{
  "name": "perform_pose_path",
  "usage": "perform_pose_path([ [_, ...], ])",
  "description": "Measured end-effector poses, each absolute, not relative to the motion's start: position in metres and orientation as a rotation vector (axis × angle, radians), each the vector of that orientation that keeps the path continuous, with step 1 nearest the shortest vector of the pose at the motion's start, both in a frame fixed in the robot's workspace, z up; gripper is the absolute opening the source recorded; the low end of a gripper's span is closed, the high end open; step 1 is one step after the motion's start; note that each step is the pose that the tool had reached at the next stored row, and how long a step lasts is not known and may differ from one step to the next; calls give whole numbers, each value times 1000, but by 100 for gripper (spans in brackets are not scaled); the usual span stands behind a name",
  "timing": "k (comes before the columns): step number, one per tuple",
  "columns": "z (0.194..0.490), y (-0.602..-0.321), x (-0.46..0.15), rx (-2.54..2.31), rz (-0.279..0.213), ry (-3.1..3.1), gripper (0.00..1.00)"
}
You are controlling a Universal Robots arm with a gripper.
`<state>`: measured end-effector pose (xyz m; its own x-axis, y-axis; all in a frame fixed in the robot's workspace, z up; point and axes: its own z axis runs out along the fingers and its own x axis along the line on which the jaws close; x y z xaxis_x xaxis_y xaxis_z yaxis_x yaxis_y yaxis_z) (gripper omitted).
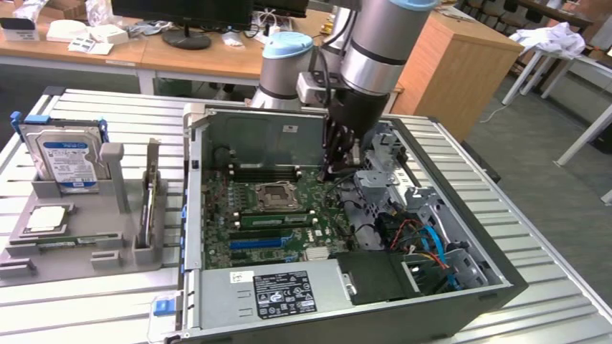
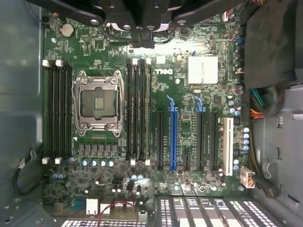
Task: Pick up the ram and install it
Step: 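Press down the ram until it locks into place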
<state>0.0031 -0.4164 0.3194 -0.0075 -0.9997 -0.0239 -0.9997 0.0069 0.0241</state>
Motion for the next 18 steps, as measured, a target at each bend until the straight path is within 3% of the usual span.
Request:
perform_pose_path([
  [18, 293, -416, 3, 2213, -53, -2229, 11],
])
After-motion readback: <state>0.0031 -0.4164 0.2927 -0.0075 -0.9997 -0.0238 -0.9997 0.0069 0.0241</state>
